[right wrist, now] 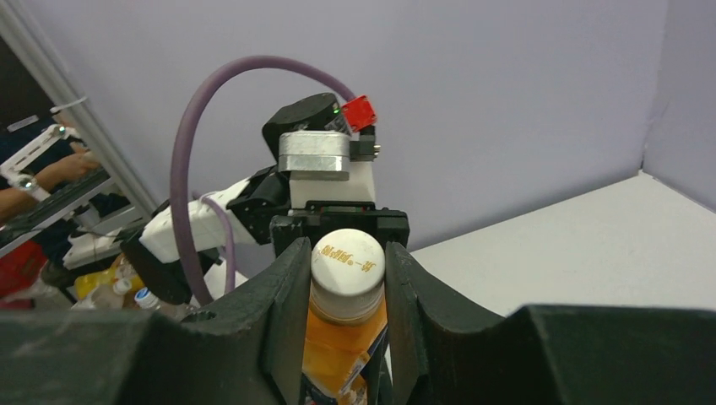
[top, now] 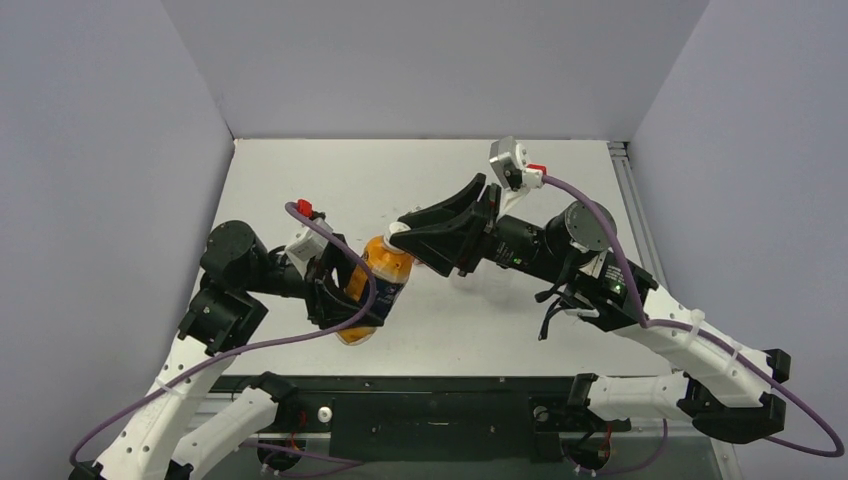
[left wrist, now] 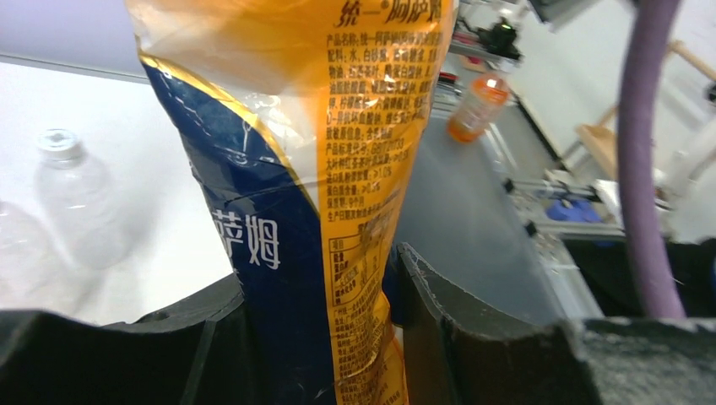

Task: Unscrew the bottle caps
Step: Unscrew the bottle cap from the plastic bottle.

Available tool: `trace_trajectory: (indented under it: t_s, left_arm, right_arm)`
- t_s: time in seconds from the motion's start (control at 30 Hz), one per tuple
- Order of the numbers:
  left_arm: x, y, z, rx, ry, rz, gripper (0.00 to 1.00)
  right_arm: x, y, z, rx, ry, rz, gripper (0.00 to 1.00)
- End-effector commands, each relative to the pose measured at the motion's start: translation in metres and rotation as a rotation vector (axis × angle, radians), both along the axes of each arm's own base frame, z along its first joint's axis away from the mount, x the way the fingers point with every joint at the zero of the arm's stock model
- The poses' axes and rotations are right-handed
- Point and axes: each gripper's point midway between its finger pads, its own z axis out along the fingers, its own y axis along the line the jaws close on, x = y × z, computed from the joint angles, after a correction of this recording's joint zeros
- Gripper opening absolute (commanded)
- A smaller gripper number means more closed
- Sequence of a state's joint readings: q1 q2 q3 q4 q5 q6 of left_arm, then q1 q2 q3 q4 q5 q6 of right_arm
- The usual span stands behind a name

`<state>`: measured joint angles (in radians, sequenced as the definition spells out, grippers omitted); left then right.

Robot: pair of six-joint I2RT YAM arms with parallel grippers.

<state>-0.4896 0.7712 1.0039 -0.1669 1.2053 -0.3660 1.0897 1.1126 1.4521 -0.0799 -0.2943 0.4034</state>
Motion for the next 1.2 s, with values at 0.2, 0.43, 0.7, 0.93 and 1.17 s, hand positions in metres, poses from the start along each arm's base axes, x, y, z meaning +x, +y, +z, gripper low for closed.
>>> trace_trajectory:
  t_s: [0.2, 0.43, 0.7, 0.93, 1.17]
  left_arm:
    - [-0.035, 0.008, 0.029, -0.023, -0.013, -0.178, 0.0]
    - [0.017, -0.001, 0.019, -0.02, -0.17, 0.108, 0.0]
    - [0.106, 0.017, -0.019, 0.118, -0.392, 0.551, 0.0]
    - [0.14, 0.032, -0.025, 0.121, -0.532, 0.726, 0.0]
    - [0.142, 0.033, -0.016, 0.082, -0.516, 0.755, 0.0]
  right_arm:
    - [-0.03, -0.008, 0.025, 0.072, -0.133, 0.139, 0.0]
    - [0.02, -0.003, 0.005, -0.027, -0.009, -0.131, 0.76]
    - [0.05, -0.028, 0.025, 0.039, 0.059, -0.463, 0.83]
    - [0.071, 0.001, 0.011, -0.067, 0.122, -0.533, 0.69]
    - [0.083, 0.012, -0.002, -0.117, 0.148, -0.594, 0.66]
